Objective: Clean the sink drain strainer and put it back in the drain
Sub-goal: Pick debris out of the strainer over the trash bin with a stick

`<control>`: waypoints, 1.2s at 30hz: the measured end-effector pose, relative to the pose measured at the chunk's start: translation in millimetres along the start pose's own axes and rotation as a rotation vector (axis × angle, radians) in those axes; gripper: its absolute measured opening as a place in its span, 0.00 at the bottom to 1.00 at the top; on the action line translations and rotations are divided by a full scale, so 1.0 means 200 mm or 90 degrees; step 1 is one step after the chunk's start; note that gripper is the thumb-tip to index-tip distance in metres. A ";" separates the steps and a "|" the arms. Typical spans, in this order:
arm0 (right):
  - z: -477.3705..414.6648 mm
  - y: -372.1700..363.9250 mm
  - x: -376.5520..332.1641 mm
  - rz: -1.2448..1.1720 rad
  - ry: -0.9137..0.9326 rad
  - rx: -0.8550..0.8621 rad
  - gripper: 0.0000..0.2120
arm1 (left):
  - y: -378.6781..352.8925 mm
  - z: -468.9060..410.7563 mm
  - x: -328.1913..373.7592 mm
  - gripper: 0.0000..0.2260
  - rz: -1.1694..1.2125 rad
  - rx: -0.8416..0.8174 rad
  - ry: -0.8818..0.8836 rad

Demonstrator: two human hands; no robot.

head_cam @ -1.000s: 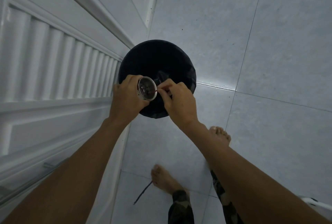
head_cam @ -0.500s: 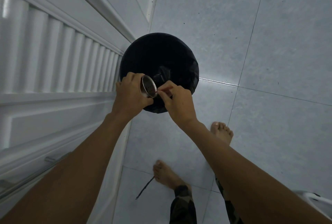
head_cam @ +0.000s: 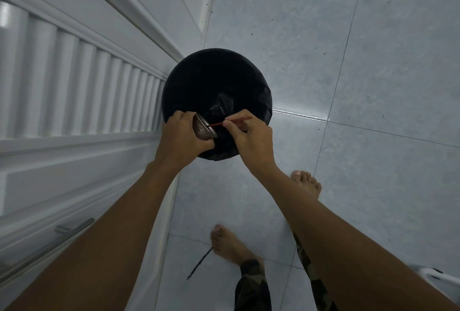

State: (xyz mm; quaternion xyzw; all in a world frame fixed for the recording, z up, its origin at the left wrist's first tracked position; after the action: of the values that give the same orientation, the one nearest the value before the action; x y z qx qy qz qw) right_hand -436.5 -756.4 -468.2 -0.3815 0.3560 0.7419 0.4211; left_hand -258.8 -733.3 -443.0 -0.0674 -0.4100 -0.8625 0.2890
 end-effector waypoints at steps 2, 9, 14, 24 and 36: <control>0.01 -0.04 0.01 -0.014 0.000 -0.071 0.02 | 0.00 -0.01 0.00 0.30 -0.002 -0.003 0.007; -0.04 0.01 0.13 -0.105 -0.098 0.044 0.02 | -0.03 -0.06 -0.05 0.26 -0.019 -0.074 0.038; -0.08 -0.07 0.18 -0.075 -0.124 -0.023 0.03 | -0.05 -0.09 -0.03 0.24 -0.021 -0.073 0.022; -0.11 -0.02 0.19 0.032 -0.094 0.082 0.02 | -0.09 -0.14 -0.06 0.19 0.054 -0.082 0.040; -0.20 -0.08 0.11 0.034 -0.017 -0.043 0.02 | -0.06 -0.19 -0.04 0.21 0.007 -0.081 0.000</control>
State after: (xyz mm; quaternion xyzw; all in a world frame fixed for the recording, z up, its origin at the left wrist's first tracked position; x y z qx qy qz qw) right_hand -419.7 -777.3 -507.9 -0.3763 0.3349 0.7695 0.3925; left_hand -254.8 -751.0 -478.9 -0.0878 -0.3536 -0.8854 0.2886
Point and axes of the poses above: each hand's wrist, its own z-axis away from the middle knuckle, its own y-axis out of the back of the hand, x = y × z, the point moved 6 cm from there along -z, towards the middle knuckle, and after that the axes turned 11 degrees about -x, right-handed, at the moved point
